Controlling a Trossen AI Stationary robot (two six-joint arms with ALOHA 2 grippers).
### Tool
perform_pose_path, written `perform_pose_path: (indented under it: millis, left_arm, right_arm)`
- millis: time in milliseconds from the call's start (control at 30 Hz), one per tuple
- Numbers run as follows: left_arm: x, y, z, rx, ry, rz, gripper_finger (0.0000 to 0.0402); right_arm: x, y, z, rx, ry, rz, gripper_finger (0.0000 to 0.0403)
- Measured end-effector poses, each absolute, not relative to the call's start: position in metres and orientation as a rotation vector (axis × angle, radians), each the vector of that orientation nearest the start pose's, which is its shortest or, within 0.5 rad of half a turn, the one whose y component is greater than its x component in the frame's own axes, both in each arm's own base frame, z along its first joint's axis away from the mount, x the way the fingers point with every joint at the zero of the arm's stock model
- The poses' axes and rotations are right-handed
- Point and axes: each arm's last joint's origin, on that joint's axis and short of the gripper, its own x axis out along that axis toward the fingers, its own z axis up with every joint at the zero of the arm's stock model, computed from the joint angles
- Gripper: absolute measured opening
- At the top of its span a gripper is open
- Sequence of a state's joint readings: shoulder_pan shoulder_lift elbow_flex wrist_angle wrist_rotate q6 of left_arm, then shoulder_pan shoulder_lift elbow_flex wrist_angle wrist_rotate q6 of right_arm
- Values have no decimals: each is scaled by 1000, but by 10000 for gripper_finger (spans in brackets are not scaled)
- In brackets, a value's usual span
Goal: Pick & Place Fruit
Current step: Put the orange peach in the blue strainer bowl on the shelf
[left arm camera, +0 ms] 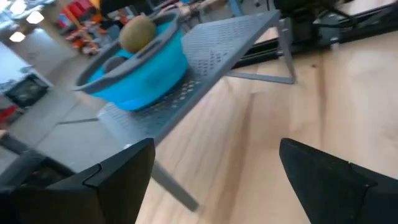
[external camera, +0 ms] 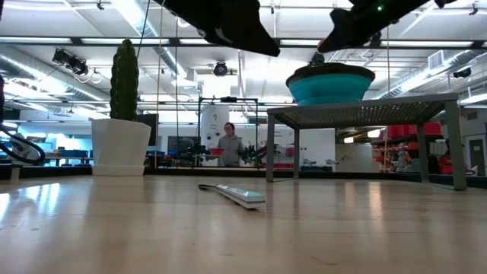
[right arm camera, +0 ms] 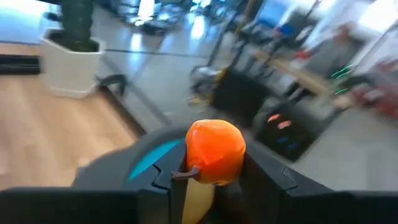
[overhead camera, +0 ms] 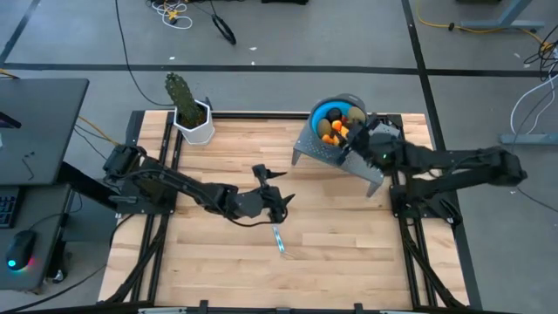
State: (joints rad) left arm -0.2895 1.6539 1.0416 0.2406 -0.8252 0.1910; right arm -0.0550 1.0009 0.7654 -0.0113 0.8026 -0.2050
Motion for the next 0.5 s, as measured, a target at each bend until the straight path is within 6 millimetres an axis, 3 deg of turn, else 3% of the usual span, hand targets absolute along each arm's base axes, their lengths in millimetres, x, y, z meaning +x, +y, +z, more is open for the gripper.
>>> perform_pose_path:
  millis: [200, 500]
  left_arm:
    - [350, -83, 242, 352, 371, 451, 353]
    - [347, -82, 235, 340, 428, 454, 353]
  right_arm:
    - [193, -50, 307, -106, 330, -680, 133]
    - [186, -59, 303, -98, 391, -683, 161]
